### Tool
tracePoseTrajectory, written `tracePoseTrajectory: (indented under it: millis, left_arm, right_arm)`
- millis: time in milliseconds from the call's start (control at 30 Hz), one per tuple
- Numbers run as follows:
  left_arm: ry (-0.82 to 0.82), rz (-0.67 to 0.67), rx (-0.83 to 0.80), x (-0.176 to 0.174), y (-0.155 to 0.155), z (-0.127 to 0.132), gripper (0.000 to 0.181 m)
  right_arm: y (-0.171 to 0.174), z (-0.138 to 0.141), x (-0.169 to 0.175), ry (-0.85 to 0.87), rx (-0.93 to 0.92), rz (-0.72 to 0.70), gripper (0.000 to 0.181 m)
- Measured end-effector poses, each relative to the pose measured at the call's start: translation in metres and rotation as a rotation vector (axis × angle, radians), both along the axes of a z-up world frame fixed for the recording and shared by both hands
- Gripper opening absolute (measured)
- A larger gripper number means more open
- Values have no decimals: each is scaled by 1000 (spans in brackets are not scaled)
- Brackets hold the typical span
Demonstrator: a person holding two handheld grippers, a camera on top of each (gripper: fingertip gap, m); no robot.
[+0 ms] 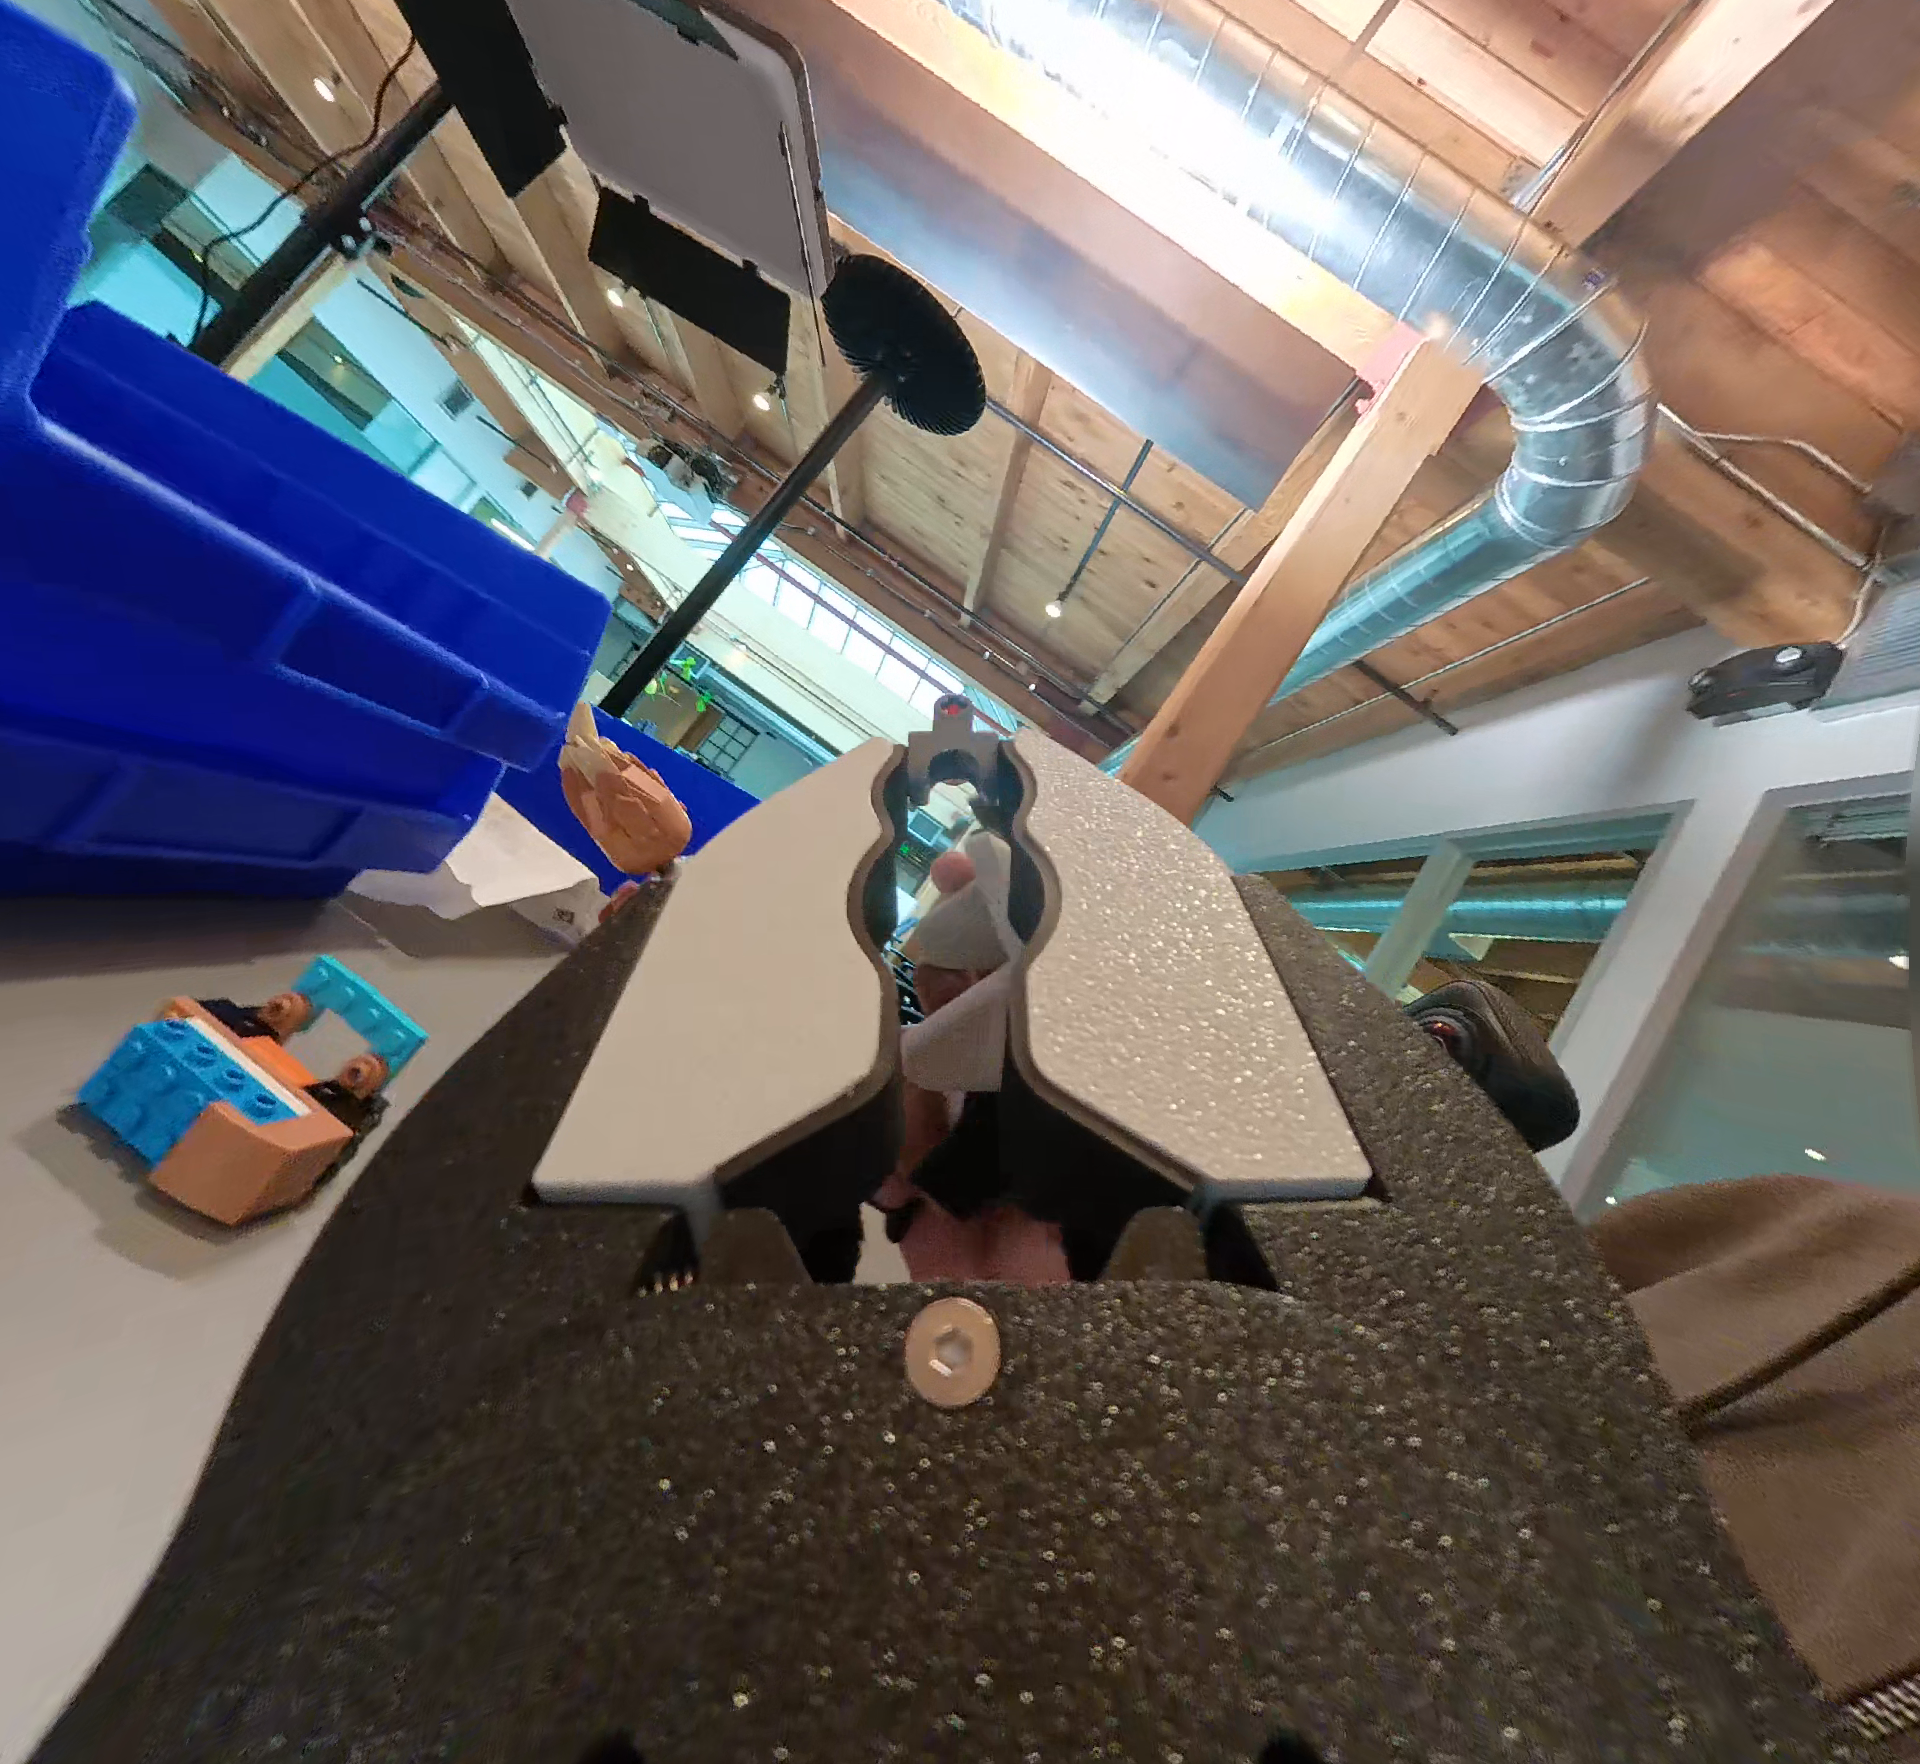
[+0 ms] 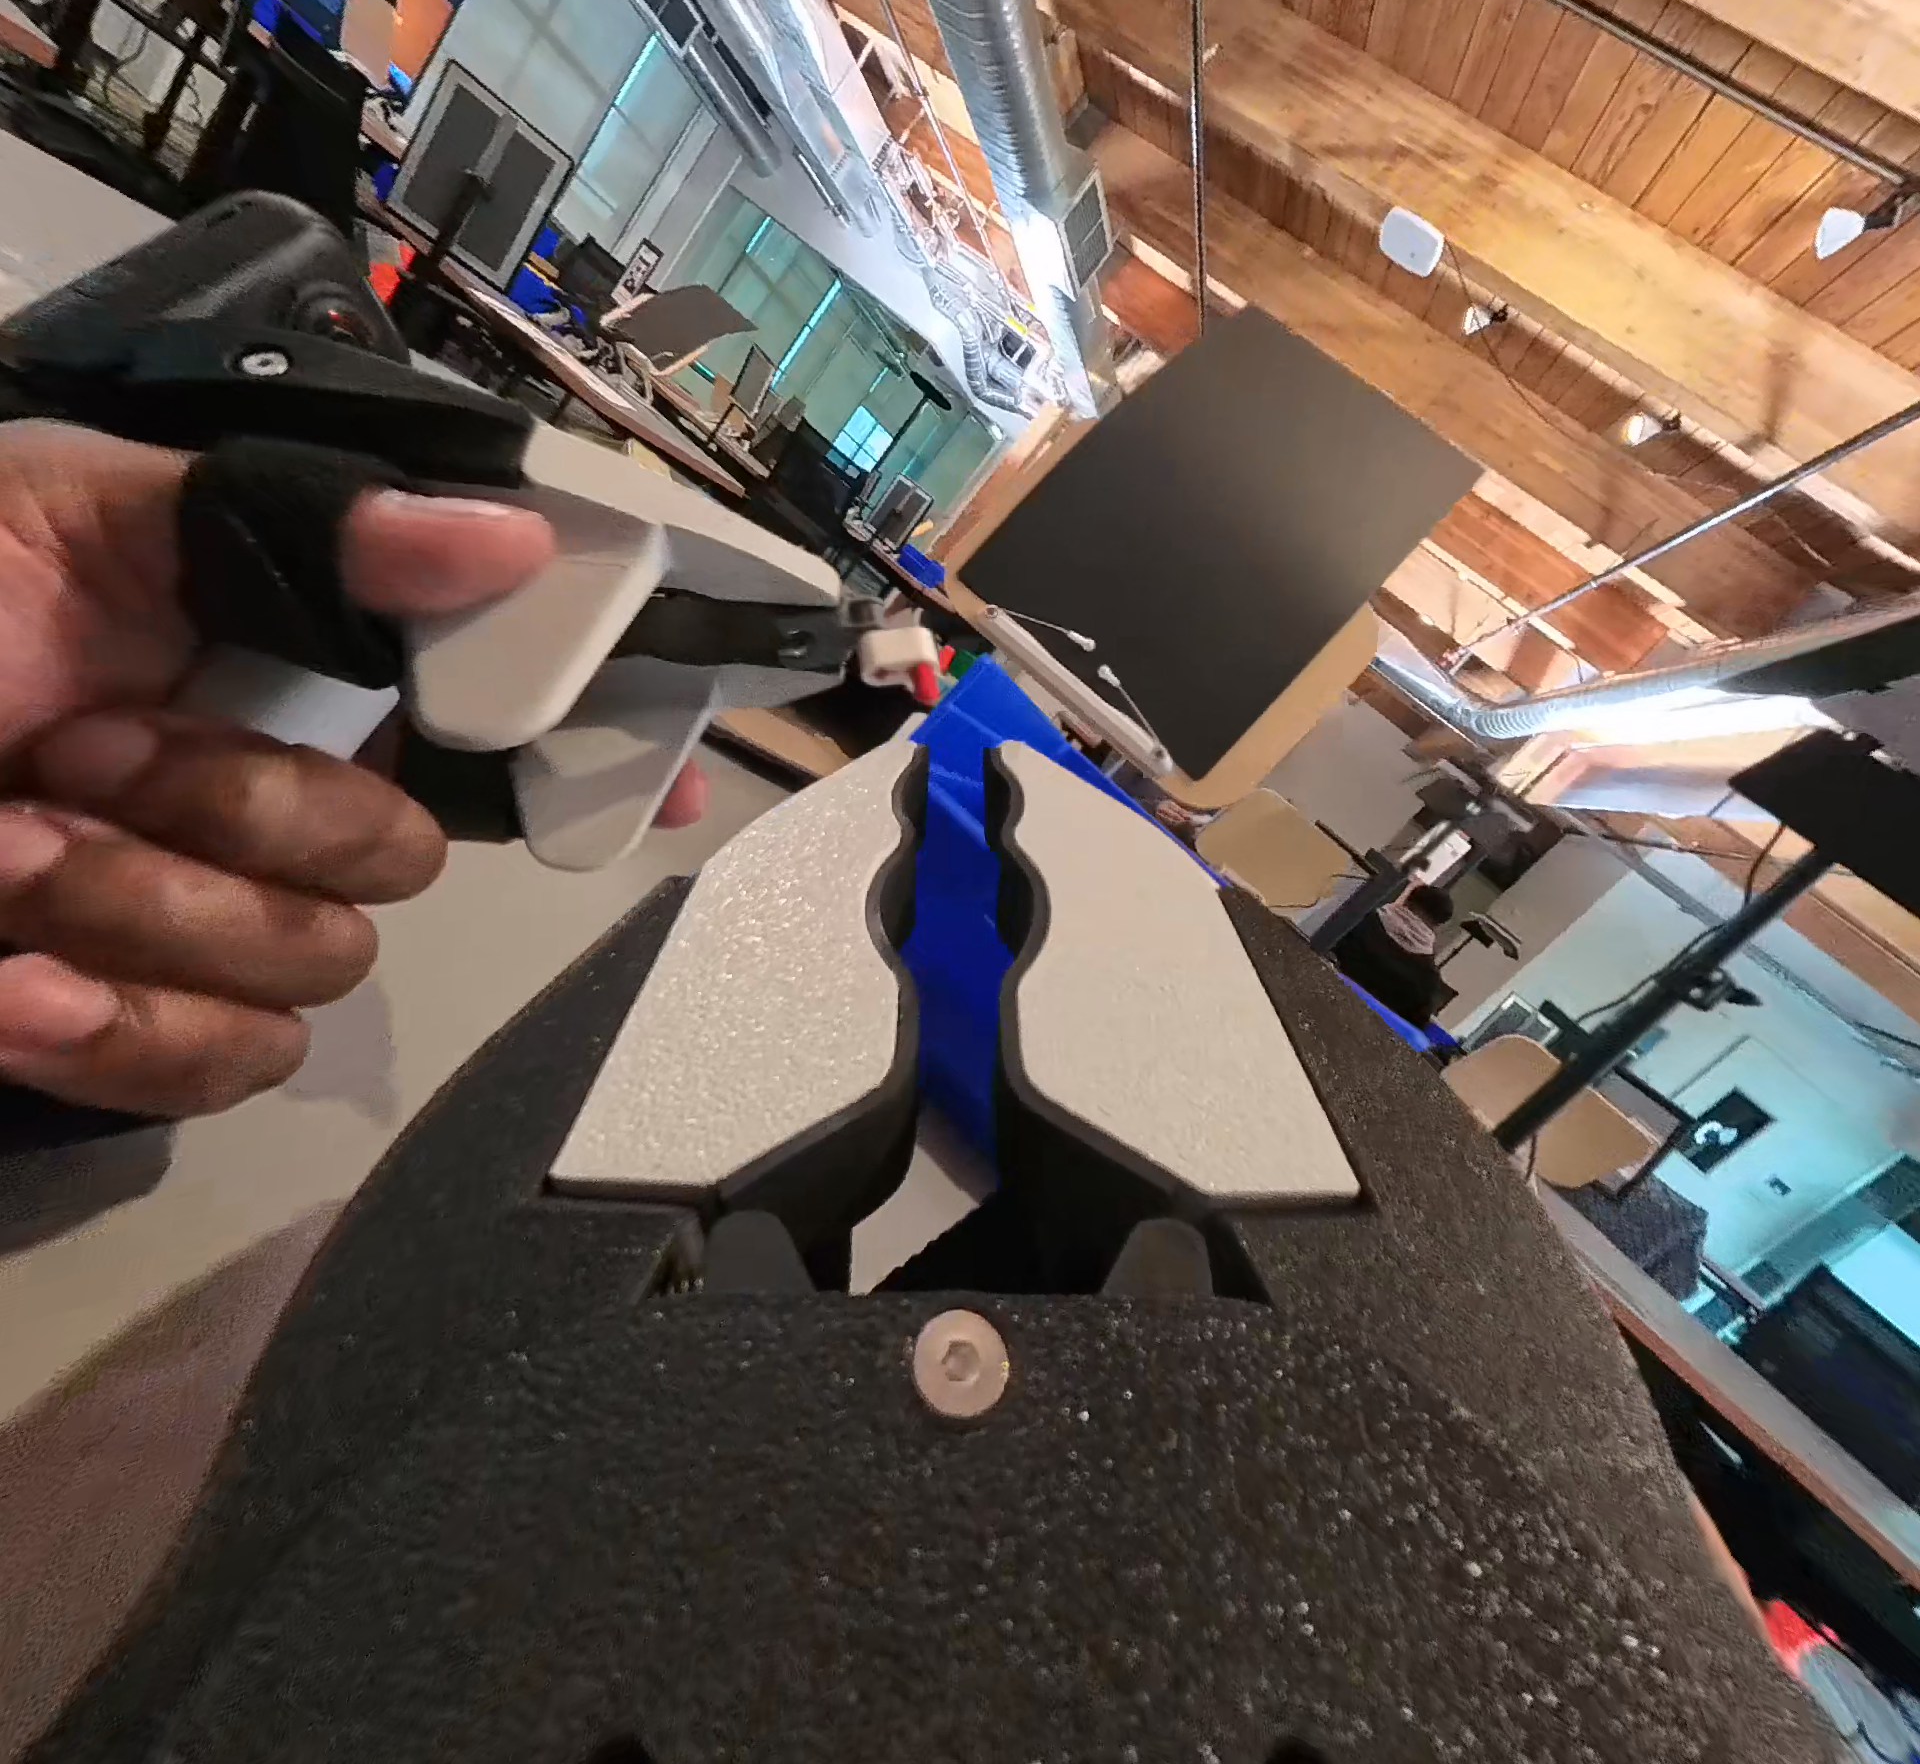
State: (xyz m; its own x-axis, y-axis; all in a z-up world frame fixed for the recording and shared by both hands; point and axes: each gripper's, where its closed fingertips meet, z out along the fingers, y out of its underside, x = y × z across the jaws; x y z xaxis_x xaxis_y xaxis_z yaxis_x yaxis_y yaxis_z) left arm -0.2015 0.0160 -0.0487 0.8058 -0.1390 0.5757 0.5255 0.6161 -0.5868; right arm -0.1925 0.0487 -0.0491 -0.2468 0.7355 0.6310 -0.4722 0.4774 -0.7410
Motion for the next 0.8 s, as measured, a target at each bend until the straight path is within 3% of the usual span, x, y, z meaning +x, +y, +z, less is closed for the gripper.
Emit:
tracePoseTrajectory:
  millis: [200, 800]
  left_arm:
    - [27, -2, -11, 10, -6, -1, 16]
    - [252, 202, -268, 29, 8, -6, 16]
  right_arm:
    - [-16, -6, -1, 29, 62, -26, 10]
    - [-12, -16, 2, 48, 123, -88, 11]
